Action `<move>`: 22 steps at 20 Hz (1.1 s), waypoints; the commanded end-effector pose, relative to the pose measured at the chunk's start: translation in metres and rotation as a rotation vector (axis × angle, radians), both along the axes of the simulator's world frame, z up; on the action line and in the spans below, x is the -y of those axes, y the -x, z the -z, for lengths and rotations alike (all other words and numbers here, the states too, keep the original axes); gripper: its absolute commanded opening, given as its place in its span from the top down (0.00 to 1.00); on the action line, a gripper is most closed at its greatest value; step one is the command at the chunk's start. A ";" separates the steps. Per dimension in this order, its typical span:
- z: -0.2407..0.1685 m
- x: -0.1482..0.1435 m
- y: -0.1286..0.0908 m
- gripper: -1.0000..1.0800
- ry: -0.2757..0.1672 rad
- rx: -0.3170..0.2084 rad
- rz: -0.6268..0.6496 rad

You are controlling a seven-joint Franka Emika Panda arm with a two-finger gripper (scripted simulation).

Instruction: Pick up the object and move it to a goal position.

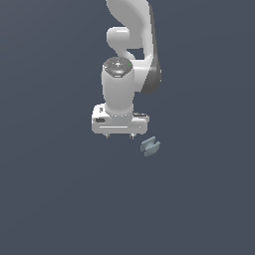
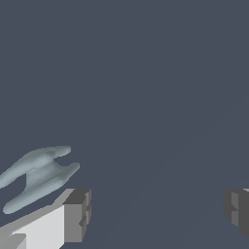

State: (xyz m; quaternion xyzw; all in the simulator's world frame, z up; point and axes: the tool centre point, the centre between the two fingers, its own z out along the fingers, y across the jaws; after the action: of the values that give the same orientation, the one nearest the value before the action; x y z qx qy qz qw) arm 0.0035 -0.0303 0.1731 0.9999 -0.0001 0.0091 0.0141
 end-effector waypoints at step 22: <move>0.007 0.002 0.001 0.04 0.023 -0.024 0.022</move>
State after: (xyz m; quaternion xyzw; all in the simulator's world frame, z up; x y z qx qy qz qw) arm 0.0028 -0.0339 0.1668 0.9996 -0.0052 -0.0032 0.0263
